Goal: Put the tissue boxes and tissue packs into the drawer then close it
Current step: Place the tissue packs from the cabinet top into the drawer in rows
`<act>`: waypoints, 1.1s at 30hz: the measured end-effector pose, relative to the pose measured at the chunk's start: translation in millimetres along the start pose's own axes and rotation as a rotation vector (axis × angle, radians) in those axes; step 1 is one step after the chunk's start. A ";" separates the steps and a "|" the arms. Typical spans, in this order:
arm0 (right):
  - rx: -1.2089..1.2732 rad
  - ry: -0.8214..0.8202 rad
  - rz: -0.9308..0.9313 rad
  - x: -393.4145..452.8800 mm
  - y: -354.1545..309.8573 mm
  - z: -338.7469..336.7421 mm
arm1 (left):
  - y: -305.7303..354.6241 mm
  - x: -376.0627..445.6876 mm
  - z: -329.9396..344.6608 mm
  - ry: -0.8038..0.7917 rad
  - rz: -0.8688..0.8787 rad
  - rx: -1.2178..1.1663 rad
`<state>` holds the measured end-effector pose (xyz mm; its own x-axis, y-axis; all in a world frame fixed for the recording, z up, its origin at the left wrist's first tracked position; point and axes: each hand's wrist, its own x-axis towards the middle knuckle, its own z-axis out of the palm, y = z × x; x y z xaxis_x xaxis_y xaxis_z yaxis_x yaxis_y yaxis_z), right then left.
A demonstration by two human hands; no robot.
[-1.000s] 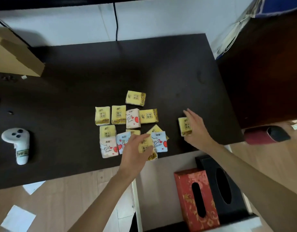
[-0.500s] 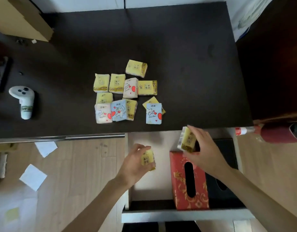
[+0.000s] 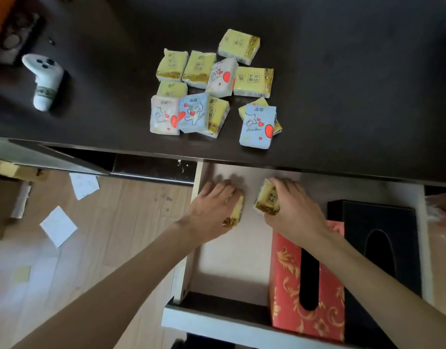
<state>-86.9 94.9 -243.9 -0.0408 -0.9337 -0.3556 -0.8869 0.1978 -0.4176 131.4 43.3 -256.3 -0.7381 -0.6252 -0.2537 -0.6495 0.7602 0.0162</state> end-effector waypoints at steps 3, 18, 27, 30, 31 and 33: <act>0.004 0.009 -0.035 1.1 3.9 6.7 | -2.6 -1.6 7.1 0.108 0.013 0.051; -0.150 0.039 -0.125 9.1 3.4 14.9 | -9.7 -0.7 23.3 0.286 0.099 0.088; -0.157 0.096 -0.104 10.8 -0.5 15.4 | -8.4 -1.6 27.5 0.242 0.029 0.144; -0.102 0.177 -0.123 0.5 -5.5 14.0 | -8.1 -4.2 22.2 0.201 -0.029 0.118; -0.092 0.196 -0.126 -4.2 -7.8 12.7 | -6.7 -5.7 19.8 0.195 -0.042 0.114; -0.091 0.214 -0.120 -11.7 -12.0 11.0 | -3.8 -9.4 15.5 0.169 -0.062 0.105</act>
<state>-70.7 106.7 -243.9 -0.0202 -0.9927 -0.1189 -0.9287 0.0627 -0.3654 143.7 49.1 -269.0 -0.7231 -0.6855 -0.0852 -0.6787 0.7279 -0.0971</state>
